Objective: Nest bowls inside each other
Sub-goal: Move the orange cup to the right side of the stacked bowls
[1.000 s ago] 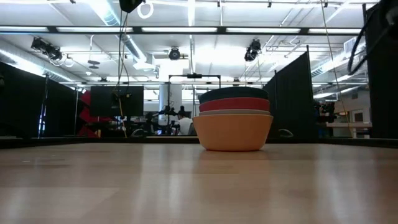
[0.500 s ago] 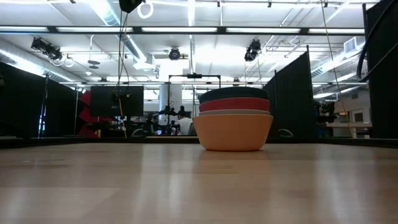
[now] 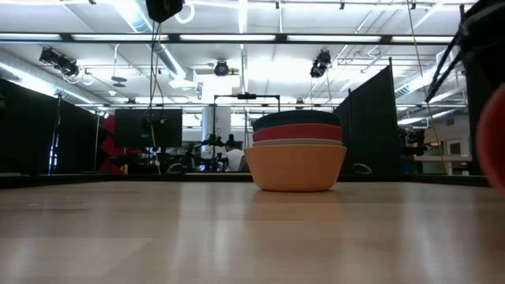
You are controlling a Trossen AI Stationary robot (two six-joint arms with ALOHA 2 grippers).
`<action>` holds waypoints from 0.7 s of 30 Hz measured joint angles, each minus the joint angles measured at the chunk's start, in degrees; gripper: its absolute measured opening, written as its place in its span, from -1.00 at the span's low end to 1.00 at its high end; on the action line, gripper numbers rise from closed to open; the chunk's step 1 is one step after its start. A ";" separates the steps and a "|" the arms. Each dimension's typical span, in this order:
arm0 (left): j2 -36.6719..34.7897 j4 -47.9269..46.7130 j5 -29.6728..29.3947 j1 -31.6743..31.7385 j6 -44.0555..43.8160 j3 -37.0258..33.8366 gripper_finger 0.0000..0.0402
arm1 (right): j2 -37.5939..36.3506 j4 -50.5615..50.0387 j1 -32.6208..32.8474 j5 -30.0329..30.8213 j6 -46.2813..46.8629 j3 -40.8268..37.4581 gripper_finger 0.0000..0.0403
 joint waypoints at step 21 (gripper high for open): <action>7.40 -1.10 3.92 -7.30 -3.77 0.00 -0.06 | -0.01 0.84 -5.74 -6.03 -5.44 0.04 -0.12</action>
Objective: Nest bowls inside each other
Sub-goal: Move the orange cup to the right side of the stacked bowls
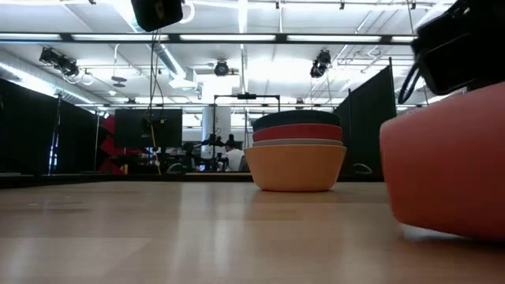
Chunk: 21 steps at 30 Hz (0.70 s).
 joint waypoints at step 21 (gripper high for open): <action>1.50 -0.01 0.04 -2.18 0.47 0.00 -0.06 | -0.01 1.69 0.49 -0.92 1.92 0.05 -0.06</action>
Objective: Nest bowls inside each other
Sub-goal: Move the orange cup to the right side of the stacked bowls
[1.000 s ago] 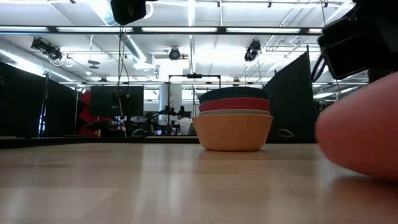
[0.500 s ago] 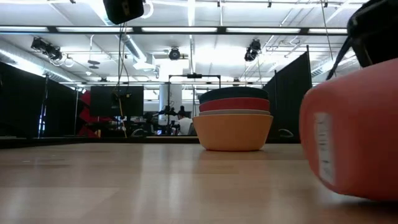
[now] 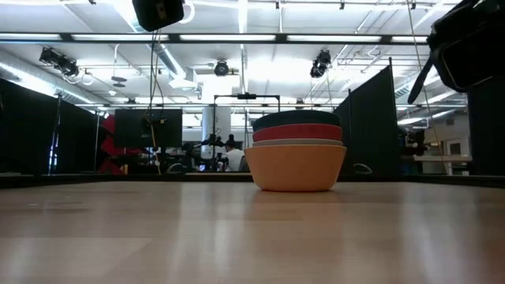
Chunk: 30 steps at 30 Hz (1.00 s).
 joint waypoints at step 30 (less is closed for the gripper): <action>0.68 2.61 -0.81 -0.14 -2.64 0.00 -0.06 | 0.00 -4.41 0.25 -8.73 -8.62 0.27 -0.10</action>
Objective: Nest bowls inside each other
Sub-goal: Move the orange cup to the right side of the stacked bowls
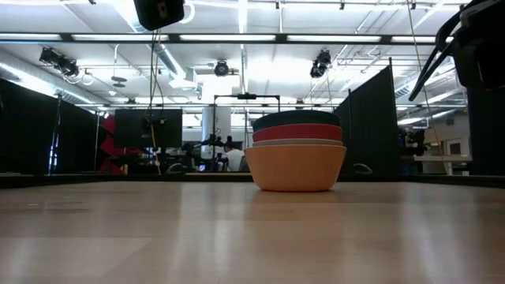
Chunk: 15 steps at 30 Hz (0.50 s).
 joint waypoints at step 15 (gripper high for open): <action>8.93 17.08 2.40 -3.27 0.64 0.00 -0.06 | 0.00 2.01 -5.62 -1.15 -2.89 0.00 -0.09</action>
